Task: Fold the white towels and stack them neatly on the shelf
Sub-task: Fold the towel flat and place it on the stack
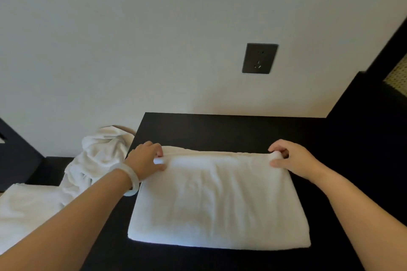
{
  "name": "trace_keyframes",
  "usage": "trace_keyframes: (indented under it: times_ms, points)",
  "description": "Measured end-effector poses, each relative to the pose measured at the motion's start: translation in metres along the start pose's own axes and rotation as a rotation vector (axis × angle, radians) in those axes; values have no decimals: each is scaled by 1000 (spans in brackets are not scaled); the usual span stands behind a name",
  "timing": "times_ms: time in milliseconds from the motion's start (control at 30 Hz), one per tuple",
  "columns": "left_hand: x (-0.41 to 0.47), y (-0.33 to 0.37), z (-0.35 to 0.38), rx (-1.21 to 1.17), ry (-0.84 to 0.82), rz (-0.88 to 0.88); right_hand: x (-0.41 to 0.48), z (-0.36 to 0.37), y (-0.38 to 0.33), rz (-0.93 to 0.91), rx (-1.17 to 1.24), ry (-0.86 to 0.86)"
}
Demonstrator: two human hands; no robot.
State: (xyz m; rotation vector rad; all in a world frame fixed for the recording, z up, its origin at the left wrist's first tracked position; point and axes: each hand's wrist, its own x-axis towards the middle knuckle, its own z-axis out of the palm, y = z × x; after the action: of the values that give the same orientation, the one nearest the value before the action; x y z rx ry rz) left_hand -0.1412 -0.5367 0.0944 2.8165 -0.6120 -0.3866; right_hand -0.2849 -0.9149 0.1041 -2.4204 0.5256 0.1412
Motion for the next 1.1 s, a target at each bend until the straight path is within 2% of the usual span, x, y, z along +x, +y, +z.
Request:
trace_keyframes:
  times_ms: [200,300,400,567,633,733,767,833,933,967,1033,1100]
  points:
    - [18,-3,-9,38,-123,52,6,8,0,106,76,67]
    - [21,-12,-10,-41,-149,107,3,9,2,158,129,96]
    - [20,-22,-13,-156,-179,137,-1,3,3,159,201,113]
    - [18,-22,-13,-171,-213,154,-11,-7,-9,127,281,54]
    - [12,-19,-23,-376,-238,144,-17,-14,-13,103,286,61]
    - [2,-15,-52,-1010,-294,104,-14,-24,-14,105,426,142]
    - [7,-15,-57,-1103,-269,62,-7,-21,-13,132,465,184]
    - [23,-13,-51,-1046,-178,-67,9,-3,-11,203,396,228]
    - [44,-4,-8,-591,-34,-247,24,34,-8,324,314,312]
    - [45,-3,4,-551,33,-284,25,40,-9,324,305,346]
    - [41,-4,15,-632,128,-308,24,43,-8,293,236,360]
    - [38,-5,16,-653,182,-261,24,41,-6,244,195,369]
